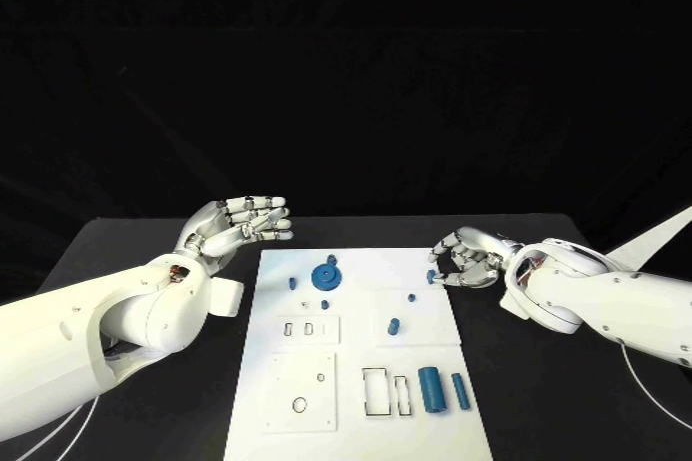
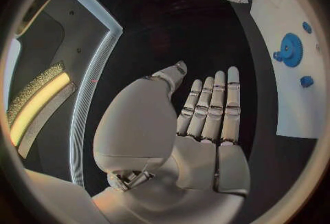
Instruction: Assemble the parts on the task board
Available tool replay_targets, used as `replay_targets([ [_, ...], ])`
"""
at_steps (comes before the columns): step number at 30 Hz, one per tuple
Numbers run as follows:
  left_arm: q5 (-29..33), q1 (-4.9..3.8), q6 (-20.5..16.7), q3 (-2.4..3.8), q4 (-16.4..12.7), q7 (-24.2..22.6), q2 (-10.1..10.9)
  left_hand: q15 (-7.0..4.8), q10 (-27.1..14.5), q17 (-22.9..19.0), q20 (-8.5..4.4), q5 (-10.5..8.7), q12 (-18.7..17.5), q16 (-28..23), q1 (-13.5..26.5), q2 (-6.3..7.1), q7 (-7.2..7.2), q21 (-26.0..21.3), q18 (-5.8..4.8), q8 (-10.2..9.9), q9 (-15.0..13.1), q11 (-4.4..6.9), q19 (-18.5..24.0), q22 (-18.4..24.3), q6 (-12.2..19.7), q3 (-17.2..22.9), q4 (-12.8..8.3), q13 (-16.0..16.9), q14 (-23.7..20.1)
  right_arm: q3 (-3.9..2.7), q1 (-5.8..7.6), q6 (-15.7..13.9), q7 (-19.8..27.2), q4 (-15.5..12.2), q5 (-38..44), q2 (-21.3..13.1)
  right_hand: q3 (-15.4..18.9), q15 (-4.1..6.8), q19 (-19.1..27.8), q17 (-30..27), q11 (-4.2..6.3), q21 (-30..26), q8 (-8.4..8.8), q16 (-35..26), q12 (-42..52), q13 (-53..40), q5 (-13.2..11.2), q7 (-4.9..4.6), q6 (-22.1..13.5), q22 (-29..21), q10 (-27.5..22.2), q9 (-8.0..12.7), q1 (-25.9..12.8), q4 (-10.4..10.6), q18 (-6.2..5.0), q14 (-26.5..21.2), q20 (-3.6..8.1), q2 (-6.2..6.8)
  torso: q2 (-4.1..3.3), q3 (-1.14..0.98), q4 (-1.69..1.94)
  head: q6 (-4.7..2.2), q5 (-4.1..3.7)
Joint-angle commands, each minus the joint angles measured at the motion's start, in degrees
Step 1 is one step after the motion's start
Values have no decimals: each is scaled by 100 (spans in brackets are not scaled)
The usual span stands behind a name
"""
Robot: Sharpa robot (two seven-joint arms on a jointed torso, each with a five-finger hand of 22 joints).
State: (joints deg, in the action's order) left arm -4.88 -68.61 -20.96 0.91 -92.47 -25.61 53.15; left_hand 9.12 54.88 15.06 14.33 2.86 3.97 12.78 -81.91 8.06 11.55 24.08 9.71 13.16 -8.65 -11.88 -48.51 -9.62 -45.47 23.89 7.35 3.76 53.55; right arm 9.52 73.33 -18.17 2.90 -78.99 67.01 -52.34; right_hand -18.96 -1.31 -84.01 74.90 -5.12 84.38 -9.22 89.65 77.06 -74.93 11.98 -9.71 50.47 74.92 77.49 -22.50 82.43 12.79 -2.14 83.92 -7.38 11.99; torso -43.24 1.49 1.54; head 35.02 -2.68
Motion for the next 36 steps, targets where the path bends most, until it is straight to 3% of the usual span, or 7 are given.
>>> replay_targets([
  [1,14,-6,115,3,-6,-25,-14,-2,-48,5,8,24,-35,-25,39,-6,344,4,55,-24,5,-1,45,9,32,30,5,-3,-52,2,-23,187,-50,48,87,46,-43,24,-163,1502,-3,-26,14,31,-36,6,32,-33,-2,1095,-39,7,40,5,49,606,20,35,-5,4,6,2,14],
  [19,11,-6,108,3,4,-27,-4,-2,-48,5,8,24,-35,-25,39,-6,344,4,55,-24,5,-1,45,9,32,30,5,-3,-52,5,-99,243,-116,189,134,172,-202,24,-190,1510,1,6,-28,35,5,-40,27,-29,85,1124,8,0,100,-26,59,608,19,-3,-4,0,-1,56,38],
  [28,6,-6,108,3,11,-17,0,-2,-48,5,8,24,-35,-25,39,-6,344,4,55,-24,5,-1,45,9,32,30,5,-3,-52,5,-106,216,-154,193,157,166,-400,77,-188,1510,70,-5,-212,35,28,-67,-45,57,361,1127,40,-56,72,-54,56,608,57,-35,2,4,2,76,56],
  [36,2,-6,116,3,16,0,6,-1,-58,14,12,23,-31,-34,37,-7,347,10,57,-25,6,-3,50,9,36,39,-4,-2,-54,5,-108,125,-191,192,175,175,-531,189,-197,1510,196,-2,-529,35,67,-117,-96,205,641,1141,105,-186,-4,-110,58,608,154,-83,-1,7,11,85,36],
])
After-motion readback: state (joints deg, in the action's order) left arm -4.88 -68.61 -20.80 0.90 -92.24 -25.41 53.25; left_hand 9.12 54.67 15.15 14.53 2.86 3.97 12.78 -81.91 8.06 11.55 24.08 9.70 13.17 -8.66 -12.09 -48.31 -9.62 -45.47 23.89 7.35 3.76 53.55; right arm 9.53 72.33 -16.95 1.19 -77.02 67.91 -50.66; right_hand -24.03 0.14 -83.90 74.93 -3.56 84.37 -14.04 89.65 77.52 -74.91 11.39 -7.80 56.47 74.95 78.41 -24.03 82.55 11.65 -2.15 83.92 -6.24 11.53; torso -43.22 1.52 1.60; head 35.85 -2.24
